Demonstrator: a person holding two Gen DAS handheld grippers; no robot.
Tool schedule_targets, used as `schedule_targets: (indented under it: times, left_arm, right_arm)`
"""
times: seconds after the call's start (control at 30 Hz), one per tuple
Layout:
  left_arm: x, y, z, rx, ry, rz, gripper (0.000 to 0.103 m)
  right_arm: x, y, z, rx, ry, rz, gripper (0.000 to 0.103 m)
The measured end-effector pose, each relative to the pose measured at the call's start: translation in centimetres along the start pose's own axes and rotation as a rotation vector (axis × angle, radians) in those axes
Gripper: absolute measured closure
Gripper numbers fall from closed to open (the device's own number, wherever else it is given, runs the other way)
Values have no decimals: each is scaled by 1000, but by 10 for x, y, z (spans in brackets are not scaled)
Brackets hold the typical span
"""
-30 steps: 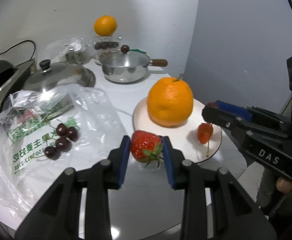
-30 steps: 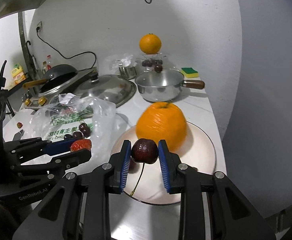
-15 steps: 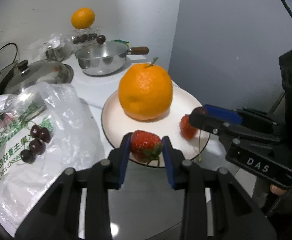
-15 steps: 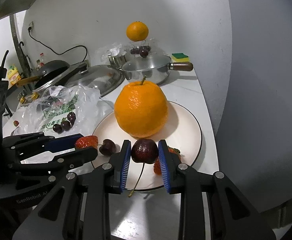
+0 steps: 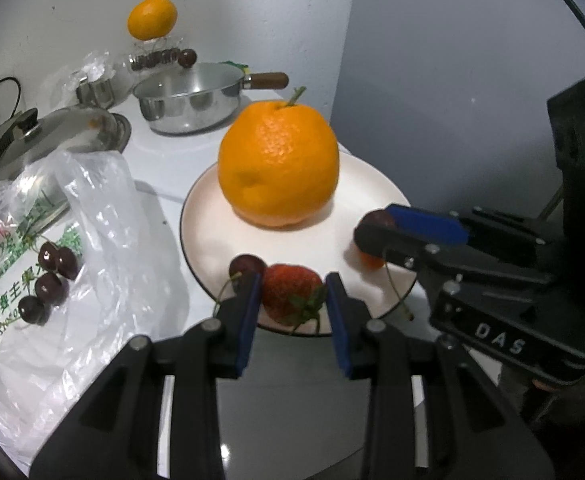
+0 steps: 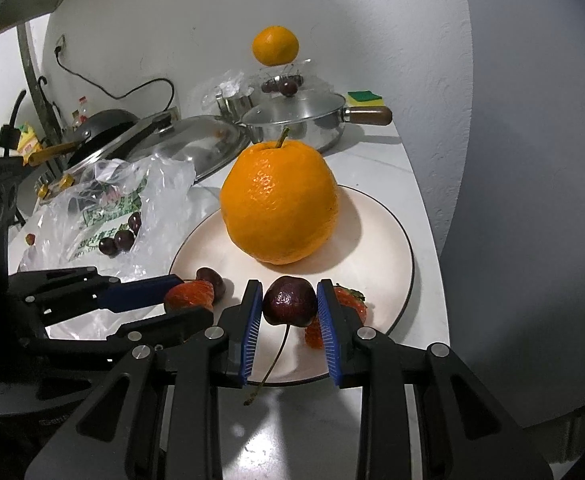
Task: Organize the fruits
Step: 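Open the left gripper to drop the strawberry while the right gripper releases the cherry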
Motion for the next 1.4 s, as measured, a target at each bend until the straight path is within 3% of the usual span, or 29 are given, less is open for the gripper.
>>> schedule_targets:
  times: [1.07,1.23,1.4]
  left_arm:
    - [-22,12,-13,-37,-18,7,64]
    - [-27,14,-15,-44,-28,10,63]
    - [-37,20,-19,-56,-46,22,61]
  right_arm:
    - [10,15,-6,2,47,-32,73]
    - [7,18,-6,11,34,-43,61]
    - [3,25,-6,2,27,-51,61]
Point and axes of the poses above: each gripper's, at about its wrist camera, not at the fingertips, and x roughly the way its jaws point, y to its left, z to its top, the point moved 2 cm from there along x, roughly the way its jaws point, and after that the axes turned 11 degrees about x, right-handed, at the moved point
